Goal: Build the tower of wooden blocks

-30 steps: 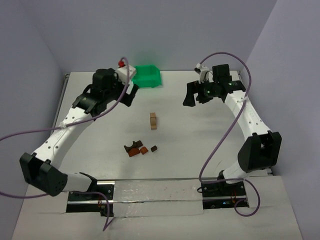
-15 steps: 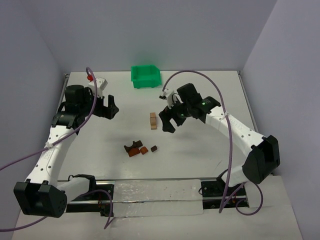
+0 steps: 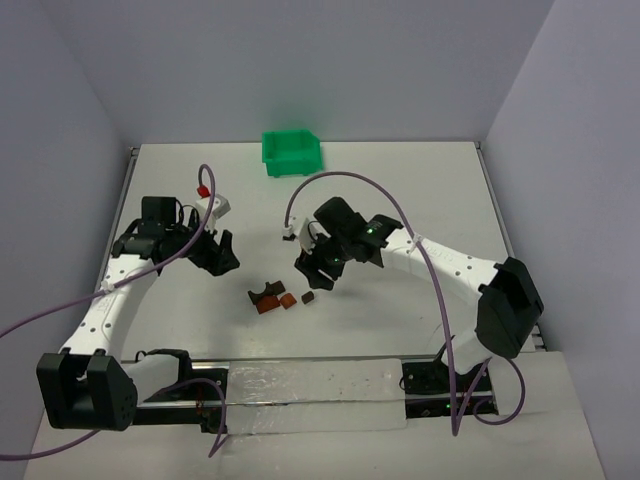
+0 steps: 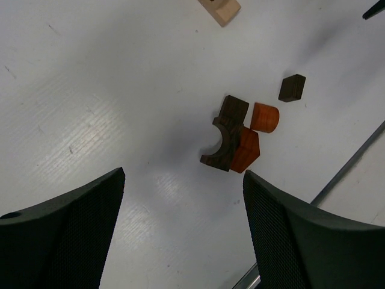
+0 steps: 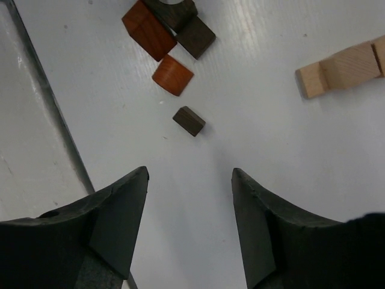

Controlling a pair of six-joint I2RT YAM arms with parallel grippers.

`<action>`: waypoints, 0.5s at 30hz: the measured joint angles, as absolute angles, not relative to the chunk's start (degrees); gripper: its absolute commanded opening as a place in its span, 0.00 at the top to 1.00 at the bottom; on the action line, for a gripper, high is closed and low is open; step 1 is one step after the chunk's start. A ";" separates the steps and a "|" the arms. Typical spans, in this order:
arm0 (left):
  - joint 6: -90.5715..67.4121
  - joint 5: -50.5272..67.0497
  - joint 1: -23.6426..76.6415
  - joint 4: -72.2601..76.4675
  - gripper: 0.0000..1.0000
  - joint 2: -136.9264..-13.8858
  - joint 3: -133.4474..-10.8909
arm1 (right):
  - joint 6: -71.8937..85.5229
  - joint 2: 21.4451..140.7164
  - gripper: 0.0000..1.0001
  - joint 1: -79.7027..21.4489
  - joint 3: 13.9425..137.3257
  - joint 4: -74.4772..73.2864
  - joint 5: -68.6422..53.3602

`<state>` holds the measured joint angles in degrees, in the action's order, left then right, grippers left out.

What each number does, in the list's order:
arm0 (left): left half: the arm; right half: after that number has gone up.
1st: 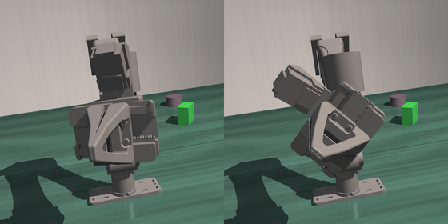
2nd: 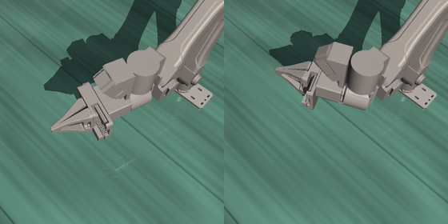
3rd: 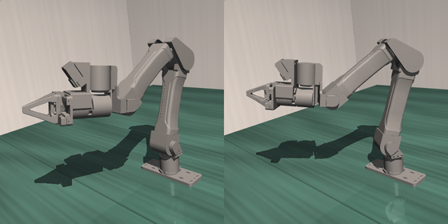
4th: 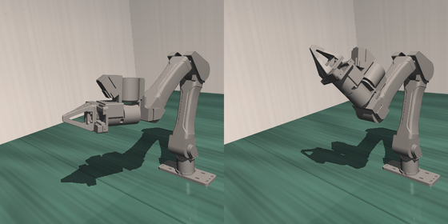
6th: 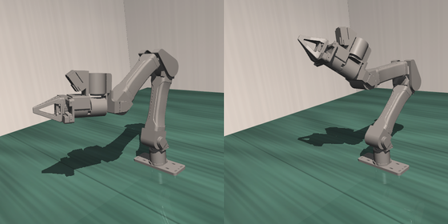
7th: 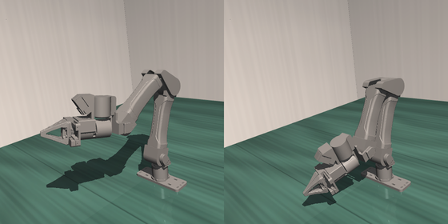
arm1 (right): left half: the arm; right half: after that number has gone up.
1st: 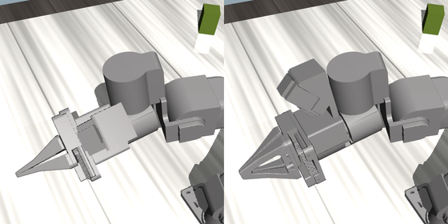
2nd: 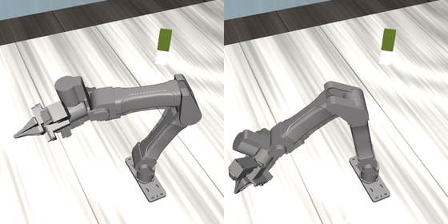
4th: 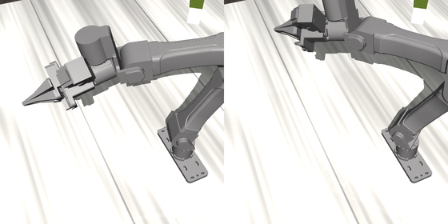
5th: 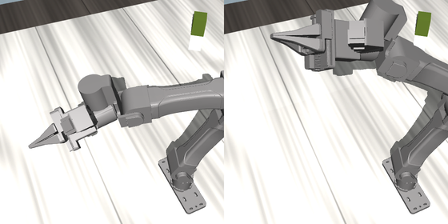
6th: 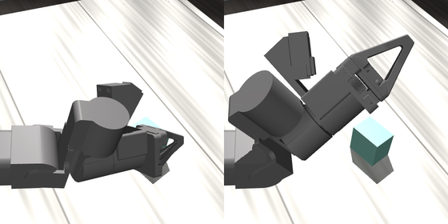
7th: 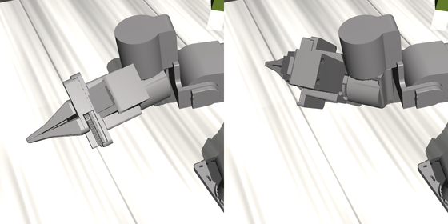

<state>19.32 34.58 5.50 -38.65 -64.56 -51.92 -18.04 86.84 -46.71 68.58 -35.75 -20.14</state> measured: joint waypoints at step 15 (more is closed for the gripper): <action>24.49 50.76 -3.37 -43.51 0.13 -69.39 -53.16 | -39.62 98.84 0.49 -58.27 71.81 -32.00 -28.18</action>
